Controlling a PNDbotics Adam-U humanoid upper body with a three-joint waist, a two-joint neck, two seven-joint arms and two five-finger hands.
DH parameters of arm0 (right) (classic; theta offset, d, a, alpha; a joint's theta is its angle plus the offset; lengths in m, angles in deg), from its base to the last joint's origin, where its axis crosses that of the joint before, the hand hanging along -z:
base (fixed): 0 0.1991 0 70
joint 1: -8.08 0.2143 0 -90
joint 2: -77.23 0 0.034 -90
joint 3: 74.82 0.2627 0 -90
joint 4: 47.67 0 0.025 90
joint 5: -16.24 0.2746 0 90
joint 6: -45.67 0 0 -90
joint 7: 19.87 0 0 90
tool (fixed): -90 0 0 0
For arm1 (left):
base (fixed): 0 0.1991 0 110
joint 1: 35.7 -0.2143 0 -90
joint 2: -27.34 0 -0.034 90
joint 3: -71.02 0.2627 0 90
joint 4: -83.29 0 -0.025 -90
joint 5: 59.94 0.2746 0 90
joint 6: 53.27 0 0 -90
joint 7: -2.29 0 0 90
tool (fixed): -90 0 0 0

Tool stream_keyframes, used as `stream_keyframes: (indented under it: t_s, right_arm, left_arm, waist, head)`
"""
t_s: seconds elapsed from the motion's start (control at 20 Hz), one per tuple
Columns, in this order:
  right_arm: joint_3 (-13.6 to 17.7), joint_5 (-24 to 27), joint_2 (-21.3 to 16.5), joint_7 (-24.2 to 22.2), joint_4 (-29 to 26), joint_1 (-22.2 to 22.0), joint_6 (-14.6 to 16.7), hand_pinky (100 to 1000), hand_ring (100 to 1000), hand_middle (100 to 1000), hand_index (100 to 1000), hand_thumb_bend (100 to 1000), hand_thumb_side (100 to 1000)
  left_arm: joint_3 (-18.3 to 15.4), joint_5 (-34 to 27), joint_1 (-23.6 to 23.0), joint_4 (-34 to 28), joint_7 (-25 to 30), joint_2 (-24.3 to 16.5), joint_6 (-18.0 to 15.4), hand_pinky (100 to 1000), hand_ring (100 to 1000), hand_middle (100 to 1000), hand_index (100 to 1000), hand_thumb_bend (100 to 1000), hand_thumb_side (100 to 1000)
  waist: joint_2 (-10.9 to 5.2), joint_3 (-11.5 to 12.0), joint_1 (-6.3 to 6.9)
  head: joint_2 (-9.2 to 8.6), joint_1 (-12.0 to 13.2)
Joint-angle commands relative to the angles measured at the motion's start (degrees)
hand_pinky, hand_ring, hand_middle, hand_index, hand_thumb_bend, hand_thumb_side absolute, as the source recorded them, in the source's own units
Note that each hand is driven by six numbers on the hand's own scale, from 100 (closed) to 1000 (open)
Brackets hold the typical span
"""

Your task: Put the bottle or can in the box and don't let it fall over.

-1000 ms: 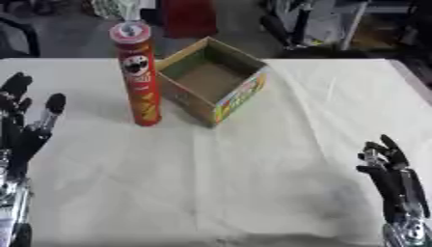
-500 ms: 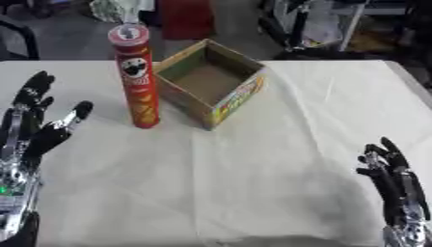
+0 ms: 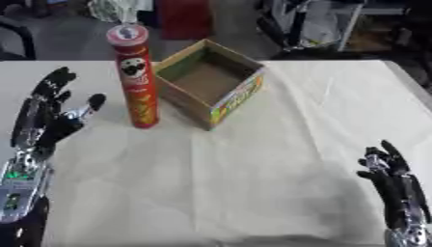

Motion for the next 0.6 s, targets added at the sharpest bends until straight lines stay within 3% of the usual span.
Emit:
stream_keyframes:
  t_s: [0.05, 0.35, 0.6]
  right_arm:
    - [-0.08, 0.51, -0.77, -0.17, -0.47, 0.62, 0.02, 673, 754, 803, 975, 100, 613]
    - [-0.18, 0.58, -0.72, -0.23, -0.46, 0.81, 0.00, 673, 754, 804, 975, 100, 611]
    - [-0.32, 0.64, -0.69, -0.37, -0.45, 0.89, 0.03, 673, 754, 804, 976, 100, 617]
  left_arm:
    - [0.63, -2.38, 4.01, 3.07, 0.49, -2.55, 1.10, 992, 1000, 796, 897, 691, 289]
    - [2.27, -1.53, 10.72, 11.16, 0.53, -4.32, 2.76, 992, 1000, 801, 900, 694, 313]
    - [4.30, 0.98, 14.45, 18.35, 1.88, -5.40, 0.86, 991, 1000, 801, 900, 706, 316]
  waist:
    - [-0.50, -0.16, 0.14]
    - [-0.32, -0.56, 0.19]
    - [-0.35, -1.01, 0.21]
  head:
    - [0.04, 0.18]
    - [0.00, 0.39]
    - [0.07, 0.64]
